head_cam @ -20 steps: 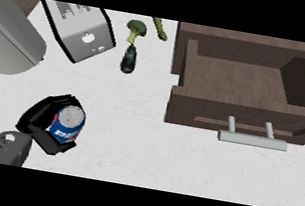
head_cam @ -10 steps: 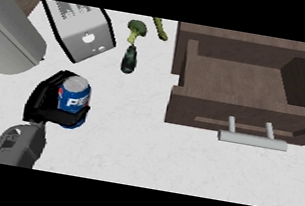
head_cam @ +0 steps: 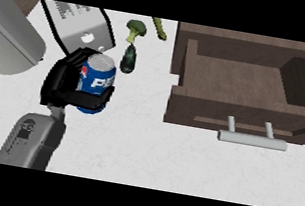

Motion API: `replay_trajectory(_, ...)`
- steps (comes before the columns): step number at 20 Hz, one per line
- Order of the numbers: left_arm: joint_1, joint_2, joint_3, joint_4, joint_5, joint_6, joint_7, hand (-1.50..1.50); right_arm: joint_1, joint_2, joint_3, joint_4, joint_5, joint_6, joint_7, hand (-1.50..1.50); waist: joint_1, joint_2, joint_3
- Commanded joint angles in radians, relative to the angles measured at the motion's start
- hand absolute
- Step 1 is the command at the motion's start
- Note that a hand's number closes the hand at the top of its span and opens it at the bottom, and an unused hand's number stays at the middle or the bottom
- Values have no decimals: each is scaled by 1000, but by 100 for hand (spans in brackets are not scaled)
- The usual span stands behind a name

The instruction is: Pick up the can, place it into the drawer and close the drawer

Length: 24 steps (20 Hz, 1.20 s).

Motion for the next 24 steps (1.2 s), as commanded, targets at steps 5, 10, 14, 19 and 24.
replay_trajectory(5,-114,-17,-190,-165,-12,162,249,150,-35,-12,-26,25,-17,-4,5,-150,-5,2,0)
replay_trajectory(10,-334,-17,-197,-56,-36,237,349,150,-5,-6,-15,-71,-28,-5,70,-150,-12,3,0)
replay_trajectory(14,-478,-17,-273,10,-19,348,375,150,-17,-12,-31,-4,-31,16,23,-150,-17,4,0)
replay_trajectory(19,-655,-17,-301,106,9,426,419,150,33,-6,-51,-52,-63,42,21,-150,-25,3,0)
replay_trajectory(24,-800,-17,-299,226,62,475,434,150,-42,9,1,3,36,-4,15,-150,-23,6,0)
